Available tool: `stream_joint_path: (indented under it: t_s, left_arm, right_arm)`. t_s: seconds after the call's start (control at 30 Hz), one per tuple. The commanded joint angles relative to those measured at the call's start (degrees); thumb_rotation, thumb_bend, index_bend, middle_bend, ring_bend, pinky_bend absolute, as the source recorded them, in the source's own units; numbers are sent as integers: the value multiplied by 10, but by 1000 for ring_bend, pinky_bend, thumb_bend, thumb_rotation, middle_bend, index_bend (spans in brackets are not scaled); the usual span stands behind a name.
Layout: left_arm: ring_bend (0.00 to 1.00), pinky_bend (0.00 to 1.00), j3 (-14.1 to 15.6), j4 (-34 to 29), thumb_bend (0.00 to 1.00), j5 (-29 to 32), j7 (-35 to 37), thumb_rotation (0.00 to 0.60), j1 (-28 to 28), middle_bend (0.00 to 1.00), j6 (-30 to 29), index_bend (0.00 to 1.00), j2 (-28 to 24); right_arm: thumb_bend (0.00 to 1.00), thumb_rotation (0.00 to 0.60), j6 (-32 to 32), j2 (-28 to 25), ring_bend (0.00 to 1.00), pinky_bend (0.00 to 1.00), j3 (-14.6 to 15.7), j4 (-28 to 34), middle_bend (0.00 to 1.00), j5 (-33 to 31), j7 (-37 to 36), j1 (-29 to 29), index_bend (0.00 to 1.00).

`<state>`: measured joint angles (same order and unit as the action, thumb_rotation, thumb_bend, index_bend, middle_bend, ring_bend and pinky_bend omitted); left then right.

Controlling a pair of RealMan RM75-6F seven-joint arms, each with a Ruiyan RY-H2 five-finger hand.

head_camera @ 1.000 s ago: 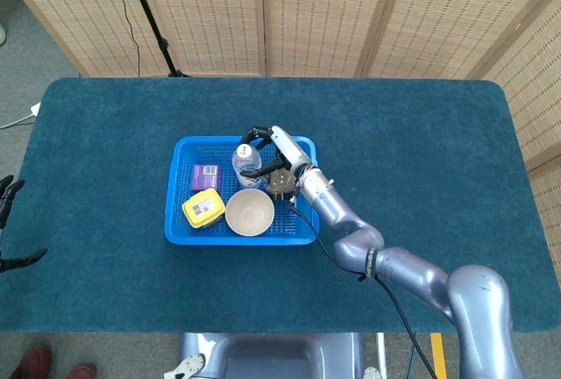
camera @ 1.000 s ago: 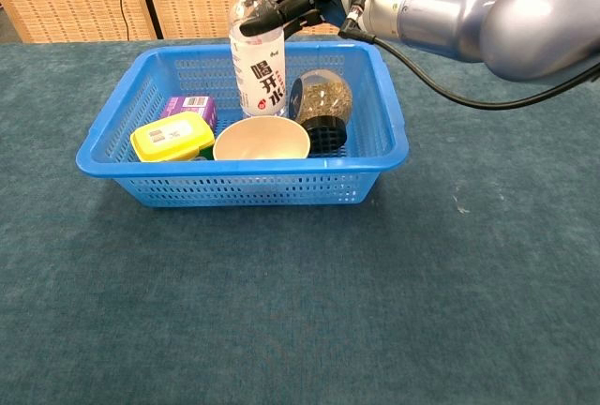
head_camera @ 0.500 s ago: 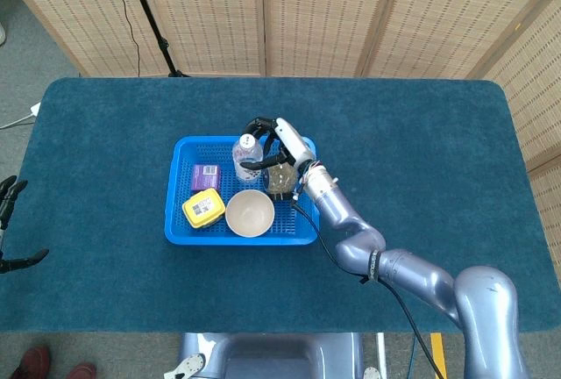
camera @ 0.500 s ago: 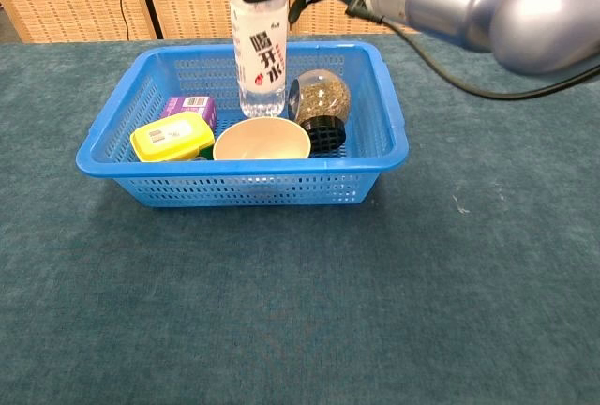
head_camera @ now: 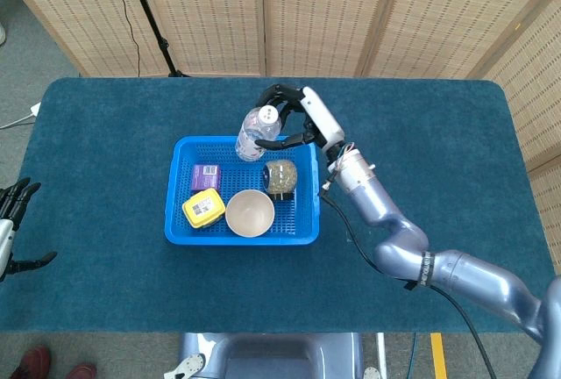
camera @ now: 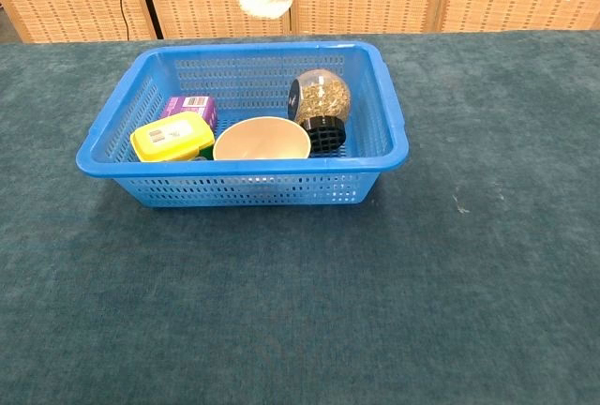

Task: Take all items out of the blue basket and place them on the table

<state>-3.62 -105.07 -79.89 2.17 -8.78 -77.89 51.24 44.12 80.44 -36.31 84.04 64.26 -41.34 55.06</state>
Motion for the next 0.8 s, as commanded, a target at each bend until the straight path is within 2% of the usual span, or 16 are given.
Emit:
stream_joint_path:
  t_s: [0.03,0.13,0.3,0.47,0.63,0.67,0.73,0.8]
  left_arm:
    - [0,0,2,-2,57,-4,0,600,0,0,0,0,0]
    - [0,0,4,-3,57,-10,-2,600,0,0,-1,0,0]
    - [0,0,7,-6,57,-16,-5,600,0,0,1,0,1]
    - [0,0,8,-8,56,-18,-10,600,-2,0,3,0,2]
    - [0,0,9,-10,57,-18,-15,600,-3,0,6,0,3]
    - [0,0,9,-10,56,-17,-17,600,-4,0,8,0,4]
    - [0,0,9,-10,56,-16,-19,600,-5,0,11,0,4]
    - [0,0,10,-10,57,-13,-21,600,-6,0,13,0,5]
  right_arm:
    - [307,600,18,-52,457,572,-20,34,583,-21,34,-30,621]
    - [307,600,19,-86,457,572,-15,37,583,-32,60,-49,621]
    - [308,600,9,-114,457,572,25,-1,583,-43,93,-82,620]
    - [307,600,-22,-102,452,566,64,-69,581,-54,80,-99,616]
    - [308,600,-43,-65,421,522,92,-125,562,-42,45,-108,603]
    - [307,600,-42,-54,393,484,99,-136,534,-31,40,-109,578]
    - [261,600,-40,-40,250,317,106,-151,373,-16,32,-108,414]
    - [151,600,-44,-31,50,104,117,-162,106,6,23,-105,131]
